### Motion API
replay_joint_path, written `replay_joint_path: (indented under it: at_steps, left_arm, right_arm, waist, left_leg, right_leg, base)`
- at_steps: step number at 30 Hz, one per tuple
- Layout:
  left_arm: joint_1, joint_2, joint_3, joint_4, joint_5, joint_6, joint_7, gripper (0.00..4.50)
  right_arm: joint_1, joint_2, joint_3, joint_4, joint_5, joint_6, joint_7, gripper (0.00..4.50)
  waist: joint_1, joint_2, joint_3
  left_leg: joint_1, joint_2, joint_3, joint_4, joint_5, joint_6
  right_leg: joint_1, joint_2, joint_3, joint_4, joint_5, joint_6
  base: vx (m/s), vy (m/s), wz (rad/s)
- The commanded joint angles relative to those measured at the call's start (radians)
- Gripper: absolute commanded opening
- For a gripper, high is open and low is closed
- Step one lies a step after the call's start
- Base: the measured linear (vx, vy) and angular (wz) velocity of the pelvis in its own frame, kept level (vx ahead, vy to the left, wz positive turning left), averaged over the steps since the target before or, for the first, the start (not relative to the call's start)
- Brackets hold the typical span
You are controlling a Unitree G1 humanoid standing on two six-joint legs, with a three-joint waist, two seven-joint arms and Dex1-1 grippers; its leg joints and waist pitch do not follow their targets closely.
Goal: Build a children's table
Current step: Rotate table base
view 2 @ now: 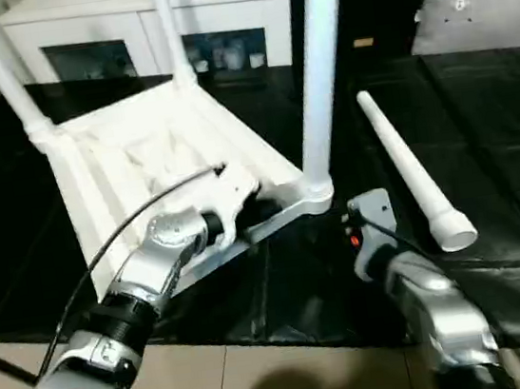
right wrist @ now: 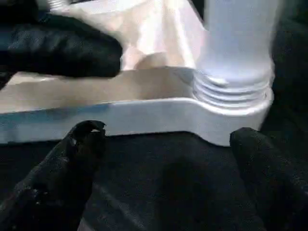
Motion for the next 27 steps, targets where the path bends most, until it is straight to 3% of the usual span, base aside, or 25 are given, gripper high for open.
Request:
replay_joint_path:
  at_steps: [1, 4, 6, 7, 10, 11, 13, 14, 15, 16, 18, 20, 22, 23, 24, 26, 27]
  left_arm:
    - [0.012, 0.015, 0.022, -0.023, -0.004, 0.003, 0.014, 1.01]
    - [0.039, 0.059, 0.063, -0.095, 0.0, 0.032, 0.045, 1.01]
    - [0.059, 0.099, 0.083, -0.152, 0.01, 0.046, 0.059, 1.01]
    - [0.072, 0.12, 0.089, -0.182, 0.018, 0.052, 0.064, 1.01]
    - [0.119, 0.184, 0.116, -0.278, 0.027, 0.086, 0.066, 1.01]
    - [0.138, 0.213, 0.129, -0.303, 0.035, 0.104, 0.069, 1.01]
    - [0.172, 0.279, 0.15, -0.336, 0.061, 0.15, 0.076, 0.84]
    - [0.191, 0.321, 0.162, -0.349, 0.086, 0.186, 0.087, 0.84]
    - [0.198, 0.332, 0.165, -0.358, 0.091, 0.202, 0.095, 0.65]
    - [0.204, 0.348, 0.178, -0.361, 0.101, 0.22, 0.112, 0.65]
    - [0.215, 0.374, 0.196, -0.37, 0.114, 0.254, 0.139, 0.44]
    - [0.223, 0.399, 0.203, -0.373, 0.133, 0.273, 0.155, 0.34]
    - [0.243, 0.442, 0.217, -0.383, 0.17, 0.316, 0.18, 0.16]
    - [0.249, 0.45, 0.218, -0.389, 0.17, 0.329, 0.184, 0.07]
    - [0.254, 0.459, 0.213, -0.393, 0.171, 0.34, 0.179, 0.02]
    - [0.261, 0.471, 0.205, -0.399, 0.178, 0.372, 0.176, 0.02]
    - [0.263, 0.476, 0.202, -0.4, 0.185, 0.392, 0.177, 0.02]
  right_arm:
    - [0.01, -0.013, 0.01, -0.023, -0.005, 0.032, 0.01, 4.5]
    - [0.031, -0.053, 0.003, -0.053, 0.017, 0.038, 0.069, 4.5]
    - [0.041, -0.072, 0.008, -0.081, 0.035, 0.058, 0.103, 4.5]
    - [0.045, -0.08, 0.014, -0.098, 0.041, 0.064, 0.117, 4.5]
    - [0.044, -0.086, 0.025, -0.141, 0.081, 0.104, 0.137, 4.5]
    - [0.035, -0.084, 0.034, -0.143, 0.082, 0.124, 0.132, 4.5]
    - [0.011, -0.078, 0.057, -0.133, 0.073, 0.168, 0.113, 4.5]
    - [-0.005, -0.067, 0.062, -0.122, 0.071, 0.212, 0.09, 4.5]
    - [-0.008, -0.066, 0.062, -0.122, 0.071, 0.225, 0.087, 4.5]
    - [-0.008, -0.067, 0.073, -0.126, 0.072, 0.224, 0.102, 4.5]
    - [-0.008, -0.072, 0.091, -0.132, 0.07, 0.22, 0.125, 4.5]
    - [-0.014, -0.071, 0.106, -0.123, 0.054, 0.206, 0.13, 4.5]
    - [-0.036, -0.062, 0.13, -0.081, 0.022, 0.197, 0.115, 4.5]
    - [-0.045, -0.058, 0.134, -0.065, 0.013, 0.192, 0.098, 4.5]
    - [-0.055, -0.052, 0.134, -0.048, 0.006, 0.193, 0.079, 4.5]
    - [-0.08, -0.04, 0.136, -0.004, -0.016, 0.188, 0.042, 4.5]
    - [-0.089, -0.034, 0.139, 0.011, -0.028, 0.188, 0.027, 4.5]
  waist:
    - [0.003, -0.025, -0.055]
    - [0.001, -0.028, -0.057]
    - [0.0, -0.023, -0.057]
    - [-0.001, -0.014, -0.057]
    - [-0.009, -0.015, -0.056]
    - [-0.007, -0.018, -0.056]
    - [-0.007, -0.012, -0.055]
    - [-0.008, -0.016, -0.055]
    - [-0.012, -0.012, -0.053]
    - [-0.013, -0.025, -0.053]
    - [-0.006, -0.014, -0.051]
    - [0.001, -0.014, -0.053]
    - [-0.001, -0.015, -0.052]
    - [0.001, -0.024, -0.053]
    - [0.001, -0.017, -0.05]
    - [0.001, -0.019, -0.051]
    - [0.0, -0.012, -0.051]
  left_leg:
    - [-0.01, 0.033, -0.009, -0.064, -0.111, 0.121]
    - [-0.011, 0.03, -0.01, -0.062, -0.114, 0.113]
    - [-0.013, 0.034, -0.013, -0.063, -0.111, 0.114]
    - [-0.013, 0.034, -0.013, -0.063, -0.109, 0.116]
    - [-0.011, 0.036, -0.014, -0.064, -0.111, 0.114]
    - [-0.01, 0.037, -0.014, -0.064, -0.109, 0.113]
    - [-0.01, 0.04, -0.016, -0.067, -0.105, 0.108]
    - [-0.009, 0.04, -0.018, -0.069, -0.104, 0.098]
    - [-0.006, 0.037, -0.016, -0.067, -0.113, 0.092]
    - [-0.006, 0.038, -0.014, -0.067, -0.119, 0.088]
    - [0.0, 0.038, -0.014, -0.068, -0.132, 0.08]
    - [0.002, 0.043, -0.017, -0.07, -0.13, 0.072]
    - [-0.004, 0.042, -0.019, -0.072, -0.124, 0.071]
    - [-0.003, 0.04, -0.017, -0.071, -0.117, 0.072]
    - [-0.001, 0.041, -0.017, -0.071, -0.123, 0.065]
    - [0.001, 0.041, -0.016, -0.071, -0.123, 0.058]
    - [0.0, 0.042, -0.018, -0.071, -0.119, 0.052]
  right_leg:
    - [0.069, -0.066, 0.055, -0.083, -0.396, -0.052]
    - [0.069, -0.065, 0.053, -0.083, -0.409, -0.033]
    - [0.07, -0.065, 0.053, -0.079, -0.394, -0.035]
    - [0.067, -0.062, 0.052, -0.079, -0.384, -0.035]
    - [0.066, -0.06, 0.053, -0.076, -0.365, -0.045]
    - [0.065, -0.06, 0.053, -0.076, -0.365, -0.049]
    - [0.063, -0.06, 0.056, -0.071, -0.356, -0.06]
    - [0.064, -0.059, 0.057, -0.065, -0.353, -0.066]
    - [0.059, -0.059, 0.057, -0.07, -0.366, -0.062]
    - [0.061, -0.061, 0.057, -0.071, -0.374, -0.059]
    - [0.055, -0.062, 0.058, -0.075, -0.395, -0.056]
    - [0.054, -0.061, 0.062, -0.068, -0.367, -0.065]
    - [0.058, -0.061, 0.064, -0.06, -0.341, -0.072]
    - [0.058, -0.065, 0.066, -0.058, -0.347, -0.079]
    - [0.055, -0.067, 0.068, -0.063, -0.364, -0.085]
    - [0.055, -0.067, 0.069, -0.063, -0.362, -0.088]
    - [0.054, -0.066, 0.069, -0.059, -0.345, -0.095]
  base:
    - [0.0, 0.0, 0.0]
    - [0.0, 0.0, 0.0]
    - [0.0, 0.0, 0.0]
    - [0.0, 0.0, 0.0]
    - [0.0, 0.0, 0.0]
    - [0.0, 0.0, 0.0]
    - [0.0, 0.0, 0.0]
    - [0.0, 0.0, 0.0]
    - [0.0, 0.0, 0.0]
    - [0.0, 0.0, 0.0]
    - [0.0, 0.0, 0.0]
    - [0.0, 0.0, 0.0]
    - [0.0, 0.0, 0.0]
    - [0.0, 0.0, 0.0]
    - [0.0, 0.0, 0.0]
    - [0.0, 0.0, 0.0]
    - [0.0, 0.0, 0.0]
